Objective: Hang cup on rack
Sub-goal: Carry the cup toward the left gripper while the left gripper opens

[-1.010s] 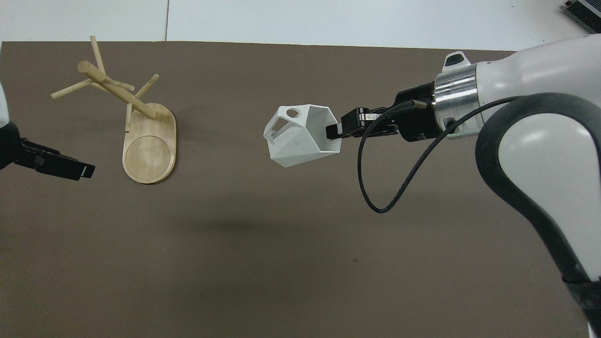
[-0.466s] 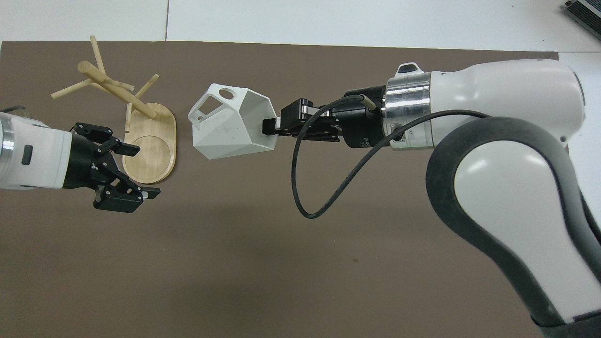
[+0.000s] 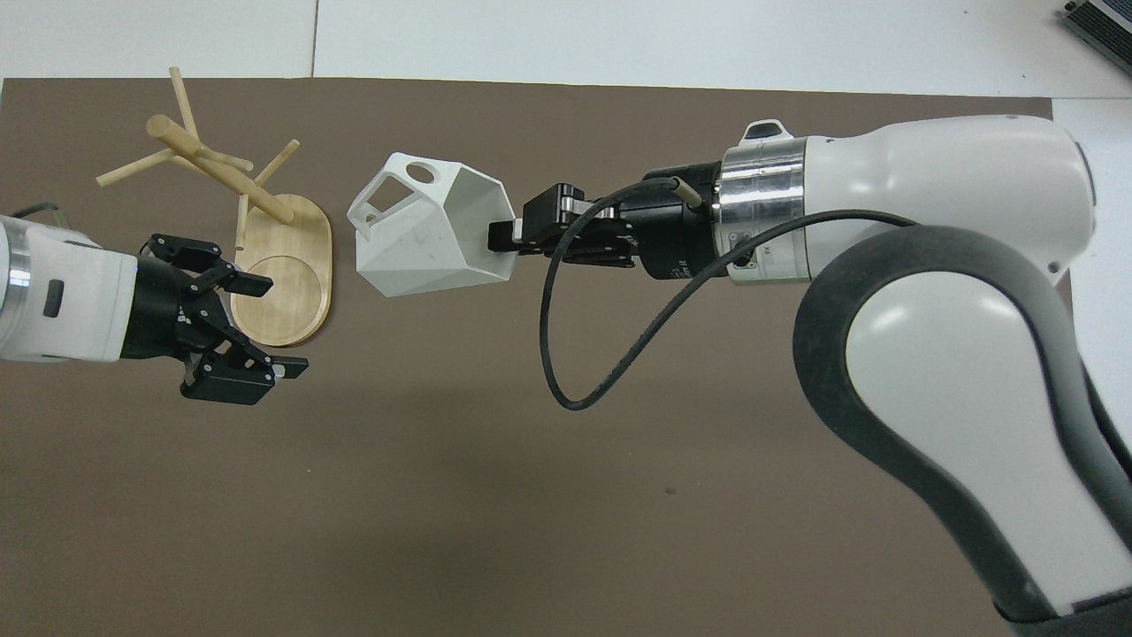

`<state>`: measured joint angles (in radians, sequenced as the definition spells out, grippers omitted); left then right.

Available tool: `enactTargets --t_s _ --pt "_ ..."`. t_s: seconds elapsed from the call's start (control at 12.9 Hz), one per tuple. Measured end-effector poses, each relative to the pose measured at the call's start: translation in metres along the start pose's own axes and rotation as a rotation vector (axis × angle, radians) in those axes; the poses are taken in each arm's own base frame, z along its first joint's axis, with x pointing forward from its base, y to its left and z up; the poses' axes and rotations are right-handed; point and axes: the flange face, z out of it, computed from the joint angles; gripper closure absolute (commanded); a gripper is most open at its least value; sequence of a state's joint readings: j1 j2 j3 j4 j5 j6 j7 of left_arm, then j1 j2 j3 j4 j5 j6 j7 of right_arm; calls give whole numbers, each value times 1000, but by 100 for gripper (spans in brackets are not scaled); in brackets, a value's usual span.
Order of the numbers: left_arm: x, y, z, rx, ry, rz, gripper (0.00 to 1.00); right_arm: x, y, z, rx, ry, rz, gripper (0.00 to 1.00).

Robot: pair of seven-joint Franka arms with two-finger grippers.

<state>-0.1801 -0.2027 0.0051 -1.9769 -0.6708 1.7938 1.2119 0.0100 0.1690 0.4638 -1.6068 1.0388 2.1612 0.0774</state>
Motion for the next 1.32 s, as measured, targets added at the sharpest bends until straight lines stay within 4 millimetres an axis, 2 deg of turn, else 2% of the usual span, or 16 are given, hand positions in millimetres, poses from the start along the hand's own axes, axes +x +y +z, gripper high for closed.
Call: enactTargets --t_s 0.39,0.62,0.78,1.32 --pt "-11 -9 -14 15 53 64 0 -17 -5 23 -4 -48 -12 100" --pt "-37 -25 -38 46 86 111 0 -25 -5 35 -30 -80 -29 100" --pt "-47 -30 -45 61 94 129 0 -28 -3 37 -56 -99 -44 100" --pt "-43 -44 -12 -24 262 93 0 -35 -2 45 -71 -122 -55 100"
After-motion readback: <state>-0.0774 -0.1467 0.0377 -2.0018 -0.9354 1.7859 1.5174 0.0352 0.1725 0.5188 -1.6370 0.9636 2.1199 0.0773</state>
